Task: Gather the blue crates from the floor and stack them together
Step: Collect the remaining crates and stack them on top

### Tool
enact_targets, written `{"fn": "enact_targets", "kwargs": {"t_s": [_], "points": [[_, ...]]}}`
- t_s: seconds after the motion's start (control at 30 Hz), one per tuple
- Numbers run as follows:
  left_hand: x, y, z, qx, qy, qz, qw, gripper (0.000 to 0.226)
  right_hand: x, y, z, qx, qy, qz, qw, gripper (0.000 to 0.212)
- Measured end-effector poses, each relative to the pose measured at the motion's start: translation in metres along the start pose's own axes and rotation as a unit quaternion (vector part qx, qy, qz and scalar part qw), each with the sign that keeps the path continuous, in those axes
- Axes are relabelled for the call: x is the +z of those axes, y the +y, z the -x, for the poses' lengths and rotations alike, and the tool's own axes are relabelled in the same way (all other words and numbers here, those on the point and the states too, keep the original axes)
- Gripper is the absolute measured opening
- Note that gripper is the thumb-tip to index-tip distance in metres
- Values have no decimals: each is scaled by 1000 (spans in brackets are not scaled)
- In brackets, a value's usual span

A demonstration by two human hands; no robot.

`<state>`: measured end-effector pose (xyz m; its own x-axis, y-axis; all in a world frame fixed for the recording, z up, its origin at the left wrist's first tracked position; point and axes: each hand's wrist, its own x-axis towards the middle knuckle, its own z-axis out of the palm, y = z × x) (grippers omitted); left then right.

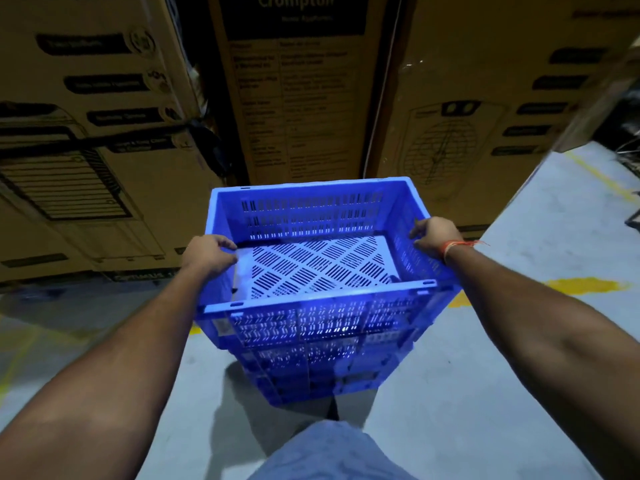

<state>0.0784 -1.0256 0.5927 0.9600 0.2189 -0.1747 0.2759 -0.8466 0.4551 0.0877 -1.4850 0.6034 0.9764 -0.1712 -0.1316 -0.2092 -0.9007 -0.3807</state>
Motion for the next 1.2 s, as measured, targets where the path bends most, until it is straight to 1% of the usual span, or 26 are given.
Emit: {"fn": "enact_targets", "kwargs": {"t_s": [0.1, 0.2, 0.4, 0.57, 0.73, 0.87, 0.97, 1.13, 1.2], "points": [[3, 0, 4, 12, 26, -35, 999, 17, 2, 2, 2, -7, 17, -1, 1000, 24], [2, 2, 6, 16, 27, -51, 998, 17, 3, 2, 3, -22, 27, 4, 999, 24], [3, -3, 11, 21, 42, -46, 998, 21, 6, 2, 3, -13, 44, -7, 999, 22], [4, -1, 13, 18, 41, -46, 998, 19, 6, 1, 3, -9, 33, -14, 999, 19], [3, 1, 8, 23, 40, -32, 998, 20, 1, 2, 0, -4, 22, -48, 999, 22], [9, 7, 4, 25, 34, -7, 999, 21, -7, 8, -5, 8, 16, -51, 999, 23], [14, 11, 0, 23, 27, -14, 999, 17, -12, 14, -9, 15, 10, -53, 998, 23], [11, 8, 1, 19, 23, -18, 999, 19, 0, 16, -19, 2, 14, -34, 999, 24], [10, 10, 5, 25, 25, -18, 999, 22, 2, 19, -24, -7, 3, -15, 1000, 26]]}}
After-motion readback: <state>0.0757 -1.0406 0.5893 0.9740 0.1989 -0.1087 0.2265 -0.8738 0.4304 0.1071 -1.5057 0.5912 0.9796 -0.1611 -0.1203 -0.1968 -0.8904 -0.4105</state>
